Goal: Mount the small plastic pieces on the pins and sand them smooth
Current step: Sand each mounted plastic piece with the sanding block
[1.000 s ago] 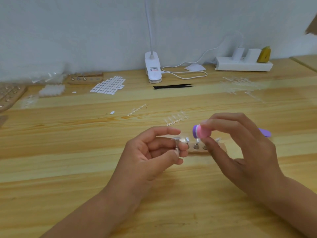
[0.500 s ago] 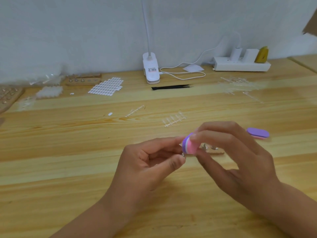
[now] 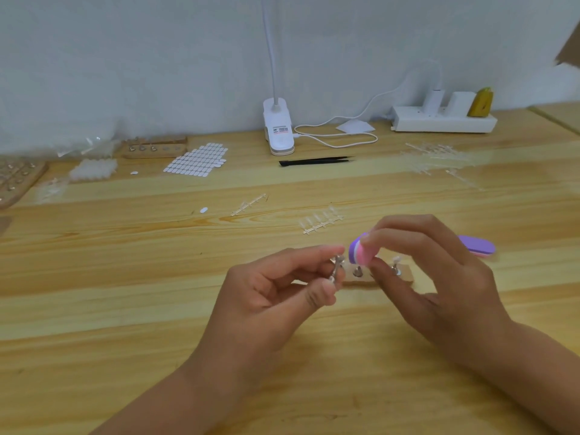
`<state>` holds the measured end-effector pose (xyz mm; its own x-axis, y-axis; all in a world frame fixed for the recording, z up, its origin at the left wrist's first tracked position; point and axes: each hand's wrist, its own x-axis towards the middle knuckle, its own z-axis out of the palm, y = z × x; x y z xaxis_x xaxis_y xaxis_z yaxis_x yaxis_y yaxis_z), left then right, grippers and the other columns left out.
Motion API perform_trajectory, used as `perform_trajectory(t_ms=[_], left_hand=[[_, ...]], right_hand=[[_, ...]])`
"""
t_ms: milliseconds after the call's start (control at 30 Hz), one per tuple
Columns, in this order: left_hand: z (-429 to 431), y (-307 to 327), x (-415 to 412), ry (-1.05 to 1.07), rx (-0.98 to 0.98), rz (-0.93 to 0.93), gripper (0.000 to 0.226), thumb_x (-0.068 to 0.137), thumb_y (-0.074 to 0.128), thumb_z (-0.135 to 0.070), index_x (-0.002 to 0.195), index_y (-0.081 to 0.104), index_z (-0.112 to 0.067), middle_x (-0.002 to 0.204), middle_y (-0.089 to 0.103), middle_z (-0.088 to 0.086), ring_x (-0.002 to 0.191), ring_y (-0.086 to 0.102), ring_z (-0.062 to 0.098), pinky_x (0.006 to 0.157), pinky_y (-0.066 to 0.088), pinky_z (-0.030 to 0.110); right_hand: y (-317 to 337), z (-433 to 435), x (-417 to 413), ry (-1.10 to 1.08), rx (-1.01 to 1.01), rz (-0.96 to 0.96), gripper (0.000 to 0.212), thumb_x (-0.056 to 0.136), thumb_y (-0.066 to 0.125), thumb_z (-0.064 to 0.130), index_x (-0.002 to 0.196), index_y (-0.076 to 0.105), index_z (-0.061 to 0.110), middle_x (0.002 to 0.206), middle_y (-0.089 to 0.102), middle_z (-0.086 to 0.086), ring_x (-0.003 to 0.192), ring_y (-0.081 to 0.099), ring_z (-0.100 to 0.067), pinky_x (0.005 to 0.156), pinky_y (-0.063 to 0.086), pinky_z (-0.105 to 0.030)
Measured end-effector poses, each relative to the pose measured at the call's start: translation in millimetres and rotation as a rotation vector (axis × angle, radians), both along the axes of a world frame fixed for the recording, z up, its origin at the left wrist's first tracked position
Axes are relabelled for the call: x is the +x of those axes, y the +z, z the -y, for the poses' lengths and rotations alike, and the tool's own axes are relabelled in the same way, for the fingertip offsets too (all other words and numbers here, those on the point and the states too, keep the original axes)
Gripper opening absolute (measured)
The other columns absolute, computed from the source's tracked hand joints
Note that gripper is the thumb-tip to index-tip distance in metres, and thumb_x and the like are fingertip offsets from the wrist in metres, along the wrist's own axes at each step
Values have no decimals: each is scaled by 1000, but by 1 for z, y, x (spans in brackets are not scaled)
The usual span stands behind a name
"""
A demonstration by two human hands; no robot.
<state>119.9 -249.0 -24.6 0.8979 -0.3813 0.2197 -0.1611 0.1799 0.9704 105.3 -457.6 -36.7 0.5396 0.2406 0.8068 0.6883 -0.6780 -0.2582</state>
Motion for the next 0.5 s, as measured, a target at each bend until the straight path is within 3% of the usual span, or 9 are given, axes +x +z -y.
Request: perform_trajectory(t_ms=[67, 167, 267, 333, 400, 500], left_hand=[[0, 1, 1, -8, -7, -28, 33, 74, 74, -13, 106, 76, -17, 88, 74, 10, 78, 68, 18, 77, 58, 30], [-1, 0, 1, -38, -11, -46, 33, 76, 72, -13, 108, 75, -18, 89, 75, 10, 76, 69, 17, 75, 55, 22], [-2, -1, 3, -71, -62, -86, 33, 76, 71, -15, 109, 75, -17, 86, 74, 5, 79, 69, 13, 78, 53, 20], [-2, 0, 4, -94, -75, -96, 32, 77, 70, -16, 109, 75, -17, 86, 74, 3, 83, 69, 11, 81, 52, 18], [-2, -1, 5, -113, -65, -99, 31, 80, 70, -18, 111, 75, -20, 93, 75, 5, 88, 69, 12, 84, 51, 20], [-2, -3, 5, -159, -62, -115, 28, 87, 71, -18, 114, 73, -19, 103, 74, 6, 93, 69, 15, 88, 51, 23]], right_hand=[[2, -4, -2, 13, 28, 35, 21, 96, 63, 5, 115, 62, 13, 112, 59, 2, 108, 60, -10, 96, 43, -17], [-1, -10, -4, 68, -38, 100, 24, 95, 63, 0, 116, 61, 12, 114, 59, -1, 107, 61, -14, 95, 46, -23], [-1, 1, 3, 7, -56, 58, 23, 94, 63, -2, 112, 63, 12, 110, 60, -1, 104, 60, -16, 91, 48, -26], [2, 3, 4, -17, -6, 55, 22, 95, 63, 2, 114, 63, 12, 109, 60, 0, 106, 60, -13, 93, 47, -22], [4, -2, 0, 15, -5, 111, 24, 95, 64, 4, 118, 60, 11, 111, 60, 0, 110, 59, -11, 97, 43, -18], [2, -5, -3, 65, -73, 145, 26, 94, 63, -1, 117, 59, 10, 114, 58, -3, 108, 60, -15, 95, 47, -24]])
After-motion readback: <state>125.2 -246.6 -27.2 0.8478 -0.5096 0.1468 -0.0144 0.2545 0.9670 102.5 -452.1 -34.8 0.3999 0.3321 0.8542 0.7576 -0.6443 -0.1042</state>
